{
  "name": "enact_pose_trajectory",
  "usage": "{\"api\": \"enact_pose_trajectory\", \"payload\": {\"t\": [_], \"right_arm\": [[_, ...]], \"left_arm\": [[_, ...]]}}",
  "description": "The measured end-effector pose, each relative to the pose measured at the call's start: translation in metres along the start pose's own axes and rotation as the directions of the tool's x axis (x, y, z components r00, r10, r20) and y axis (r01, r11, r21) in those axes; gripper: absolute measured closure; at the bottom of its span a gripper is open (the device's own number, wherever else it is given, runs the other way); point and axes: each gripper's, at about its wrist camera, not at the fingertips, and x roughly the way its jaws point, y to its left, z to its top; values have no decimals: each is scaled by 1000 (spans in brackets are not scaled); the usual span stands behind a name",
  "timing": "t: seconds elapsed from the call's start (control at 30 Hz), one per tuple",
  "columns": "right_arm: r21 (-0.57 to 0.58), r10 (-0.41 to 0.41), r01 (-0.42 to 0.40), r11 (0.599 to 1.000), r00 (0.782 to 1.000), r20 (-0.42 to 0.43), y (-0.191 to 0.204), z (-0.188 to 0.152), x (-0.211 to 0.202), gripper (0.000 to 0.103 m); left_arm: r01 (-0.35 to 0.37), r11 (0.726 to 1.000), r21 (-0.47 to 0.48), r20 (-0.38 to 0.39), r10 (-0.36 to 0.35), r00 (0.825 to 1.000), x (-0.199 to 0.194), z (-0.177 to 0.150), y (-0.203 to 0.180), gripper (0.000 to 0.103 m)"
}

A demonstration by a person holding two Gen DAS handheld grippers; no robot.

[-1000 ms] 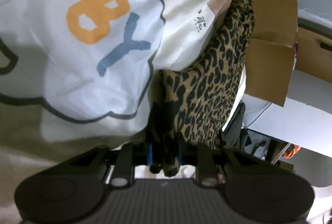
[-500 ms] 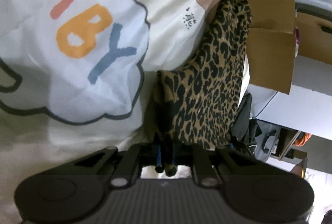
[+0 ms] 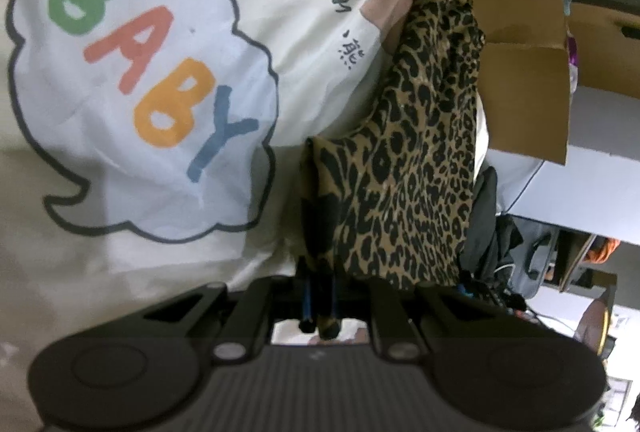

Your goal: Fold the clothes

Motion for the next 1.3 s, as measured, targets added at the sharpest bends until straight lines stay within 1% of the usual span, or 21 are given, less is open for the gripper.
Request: {"api": "enact_pose_trajectory", "payload": {"t": [0.3,0.6,0.77,0.87,0.97,1.13,1.23,1.27,1.3], "right_arm": [[0,-19,19,1000,1000,15,5,-10,-24,96],[9,-49,49,999,999,-23,1,-23,-48,96],[47,-66,69,997,997,-49,-4,-31,-59,96],[46,-71,73,996,996,-62,-6,-38,-62,96],[57,-76,81,995,994,-85,-14,-47,-62,96],[50,-89,96,994,990,-112,-25,-52,-52,95],[42,-70,77,996,987,-143,-30,-48,-45,91],[43,-58,66,997,986,-157,-32,-45,-43,86],[44,-46,55,998,984,-171,-34,-43,-41,76]], "left_arm": [[-69,997,39,-5,69,998,-10,4,-6,94],[-123,990,64,-25,125,992,-21,8,-11,94],[-160,983,90,-35,163,986,-22,15,-23,94],[-177,979,104,-34,182,983,-27,19,-24,94],[-181,978,107,-30,185,982,-27,25,-22,94],[-188,977,98,-29,192,981,-13,28,-16,94],[-189,976,108,-31,194,981,-8,31,-16,94],[-187,976,108,-33,191,981,-6,33,-16,94],[-184,977,109,-36,189,981,-5,35,-16,94]]}}
